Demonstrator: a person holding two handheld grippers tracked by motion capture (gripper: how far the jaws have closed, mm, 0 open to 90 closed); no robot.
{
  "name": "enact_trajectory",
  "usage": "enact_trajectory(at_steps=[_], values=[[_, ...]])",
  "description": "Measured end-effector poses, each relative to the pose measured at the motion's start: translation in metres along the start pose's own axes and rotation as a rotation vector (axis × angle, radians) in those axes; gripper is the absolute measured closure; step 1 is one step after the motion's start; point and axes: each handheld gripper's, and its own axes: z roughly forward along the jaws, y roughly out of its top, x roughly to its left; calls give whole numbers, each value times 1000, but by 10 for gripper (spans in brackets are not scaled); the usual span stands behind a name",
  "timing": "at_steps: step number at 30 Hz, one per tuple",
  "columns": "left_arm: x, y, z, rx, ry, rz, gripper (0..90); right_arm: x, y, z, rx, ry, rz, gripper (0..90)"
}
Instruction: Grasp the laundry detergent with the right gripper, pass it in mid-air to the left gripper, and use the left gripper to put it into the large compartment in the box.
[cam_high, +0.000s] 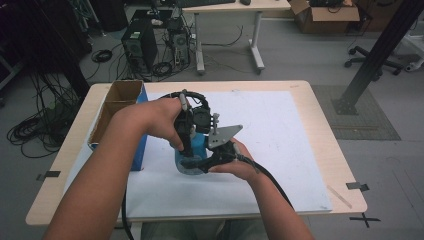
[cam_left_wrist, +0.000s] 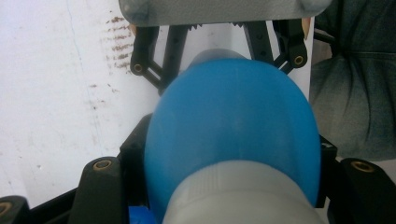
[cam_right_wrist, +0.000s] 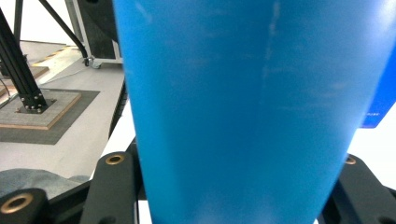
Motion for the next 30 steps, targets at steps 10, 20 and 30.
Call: enact_trajectory(at_steps=[10, 20, 30], values=[[-1, 1, -3, 4, -3, 3, 384, 0, 1, 1, -17, 1, -11, 437], [0, 4, -2, 20, -11, 13, 384, 2, 1, 0, -40, -23, 6, 303], [1, 4, -2, 33, -18, 6, 384, 5, -2, -4, -30, -64, 29, 188]])
